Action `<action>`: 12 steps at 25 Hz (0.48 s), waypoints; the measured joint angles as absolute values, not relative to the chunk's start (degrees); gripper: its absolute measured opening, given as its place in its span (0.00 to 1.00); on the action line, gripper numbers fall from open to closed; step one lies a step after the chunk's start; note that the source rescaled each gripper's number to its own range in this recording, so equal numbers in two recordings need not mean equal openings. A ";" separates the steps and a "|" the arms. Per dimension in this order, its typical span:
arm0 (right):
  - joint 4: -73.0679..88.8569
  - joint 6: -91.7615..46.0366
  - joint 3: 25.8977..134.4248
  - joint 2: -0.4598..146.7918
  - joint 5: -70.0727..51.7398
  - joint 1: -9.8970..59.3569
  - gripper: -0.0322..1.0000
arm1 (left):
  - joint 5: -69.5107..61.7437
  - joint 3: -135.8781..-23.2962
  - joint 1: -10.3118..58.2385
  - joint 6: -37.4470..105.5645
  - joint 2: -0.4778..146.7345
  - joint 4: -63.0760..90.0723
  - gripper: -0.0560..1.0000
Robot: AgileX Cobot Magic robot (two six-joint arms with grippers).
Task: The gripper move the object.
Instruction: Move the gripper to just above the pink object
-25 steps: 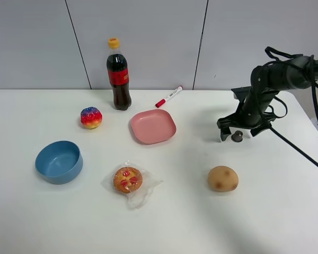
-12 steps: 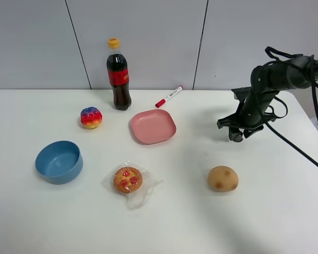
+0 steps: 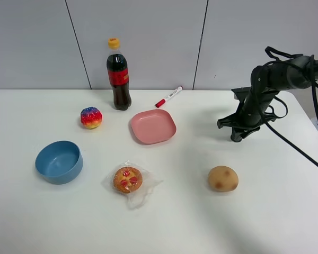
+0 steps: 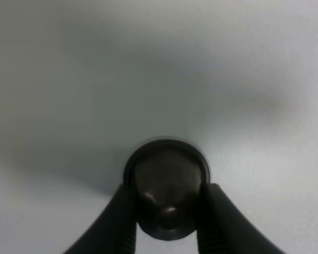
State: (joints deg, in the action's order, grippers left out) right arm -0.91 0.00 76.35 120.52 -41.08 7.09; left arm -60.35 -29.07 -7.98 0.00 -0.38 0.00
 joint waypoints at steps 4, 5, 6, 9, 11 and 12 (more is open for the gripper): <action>-0.86 0.00 76.35 119.58 -43.01 7.09 0.03 | -60.35 -29.07 -7.98 0.00 -0.38 0.00 1.00; -0.86 -0.31 76.35 118.90 -43.71 7.09 0.03 | -60.35 -29.07 -7.98 0.00 -0.38 0.00 1.00; -0.86 -0.50 76.35 117.90 -44.40 7.09 0.03 | -60.35 -29.07 -7.98 0.00 -0.38 0.00 1.00; -0.86 -2.82 76.35 114.14 -47.42 7.09 0.03 | -60.35 -29.07 -7.98 0.00 -0.38 0.00 1.00; -0.86 -5.28 76.35 111.49 -49.66 7.09 0.03 | -60.35 -29.07 -7.98 0.00 -0.38 0.00 1.00; -0.86 -6.66 76.35 110.05 -50.89 7.09 0.03 | -60.35 -29.07 -7.98 0.00 -0.38 0.00 1.00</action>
